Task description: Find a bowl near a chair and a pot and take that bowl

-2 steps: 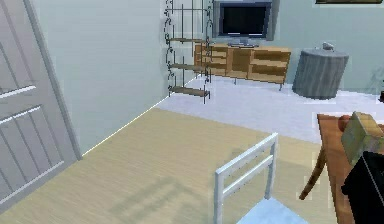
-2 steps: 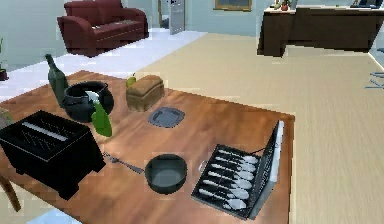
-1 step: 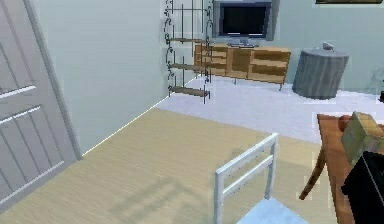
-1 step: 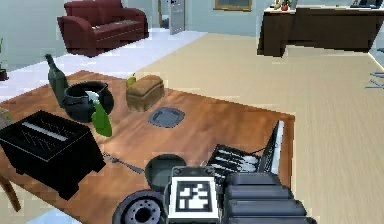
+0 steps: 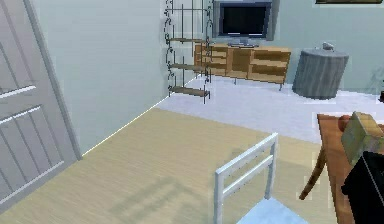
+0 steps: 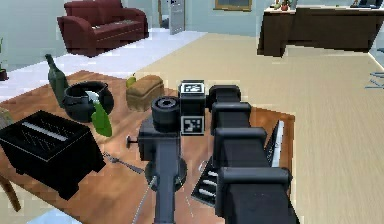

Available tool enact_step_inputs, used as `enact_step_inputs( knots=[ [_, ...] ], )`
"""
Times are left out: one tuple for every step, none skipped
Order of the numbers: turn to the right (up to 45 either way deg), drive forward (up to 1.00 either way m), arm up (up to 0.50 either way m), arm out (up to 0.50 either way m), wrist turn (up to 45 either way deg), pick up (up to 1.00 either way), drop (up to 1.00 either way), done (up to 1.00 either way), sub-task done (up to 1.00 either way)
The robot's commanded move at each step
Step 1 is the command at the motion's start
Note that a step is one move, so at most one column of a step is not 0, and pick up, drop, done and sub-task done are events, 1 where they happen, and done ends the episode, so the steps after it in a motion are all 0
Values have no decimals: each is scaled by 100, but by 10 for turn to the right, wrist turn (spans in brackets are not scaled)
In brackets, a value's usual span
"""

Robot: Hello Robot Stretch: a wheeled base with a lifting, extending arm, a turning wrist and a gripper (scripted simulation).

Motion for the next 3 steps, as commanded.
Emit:
enact_step_inputs(
  knots=[
    [0,0,0,0,450,0,0,0,0],
    [0,0,0,0,450,0,0,0,0],
    [0,0,0,0,450,0,0,0,0]
  ],
)
